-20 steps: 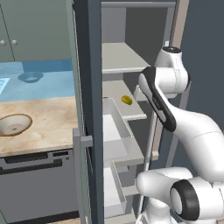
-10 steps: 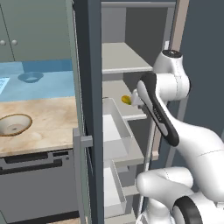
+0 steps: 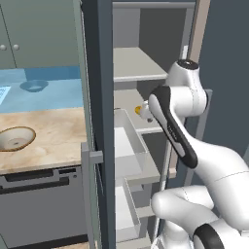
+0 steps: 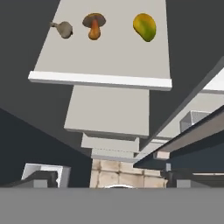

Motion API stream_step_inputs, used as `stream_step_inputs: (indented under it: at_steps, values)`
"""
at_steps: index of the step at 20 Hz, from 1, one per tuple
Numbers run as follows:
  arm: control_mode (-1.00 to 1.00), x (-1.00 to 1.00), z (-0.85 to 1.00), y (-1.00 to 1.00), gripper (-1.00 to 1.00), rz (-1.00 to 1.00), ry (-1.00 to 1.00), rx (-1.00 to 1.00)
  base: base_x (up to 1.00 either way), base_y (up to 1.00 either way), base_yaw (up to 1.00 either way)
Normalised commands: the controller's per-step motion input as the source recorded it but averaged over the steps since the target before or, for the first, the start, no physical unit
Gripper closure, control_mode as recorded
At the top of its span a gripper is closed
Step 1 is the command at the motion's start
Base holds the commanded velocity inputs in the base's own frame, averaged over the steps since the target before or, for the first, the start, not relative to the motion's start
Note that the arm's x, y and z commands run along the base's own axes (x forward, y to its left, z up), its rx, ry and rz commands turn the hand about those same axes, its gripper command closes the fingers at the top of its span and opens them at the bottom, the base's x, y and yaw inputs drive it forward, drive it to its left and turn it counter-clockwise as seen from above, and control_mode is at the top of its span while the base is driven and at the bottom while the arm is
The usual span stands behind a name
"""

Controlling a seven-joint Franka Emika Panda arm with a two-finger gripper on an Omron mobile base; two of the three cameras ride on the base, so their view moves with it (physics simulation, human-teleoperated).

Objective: Take the garlic, mango, and mushroom from the freezer and place them in the bowl on the counter.

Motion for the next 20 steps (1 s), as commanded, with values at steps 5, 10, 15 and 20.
stream_step_inputs:
  at_steps: [5, 10, 15, 20]
  values:
    - [-1.00, 0.22, 0.00, 0.24, -1.00, 0.03, -0.10, 0.00, 0.00, 0.00, 0.00]
    - [-1.00, 0.26, -0.01, 0.07, -1.00, 0.03, -0.10, 0.00, 0.00, 0.00, 0.00]
    - [-1.00, 0.18, -0.12, 0.00, -1.00, 0.10, -0.07, 0.04, 0.00, 0.00, 0.00]
    - [-1.00, 0.30, -0.36, 0.00, -1.00, 0.12, -0.03, 0.10, 0.00, 0.00, 0.00]
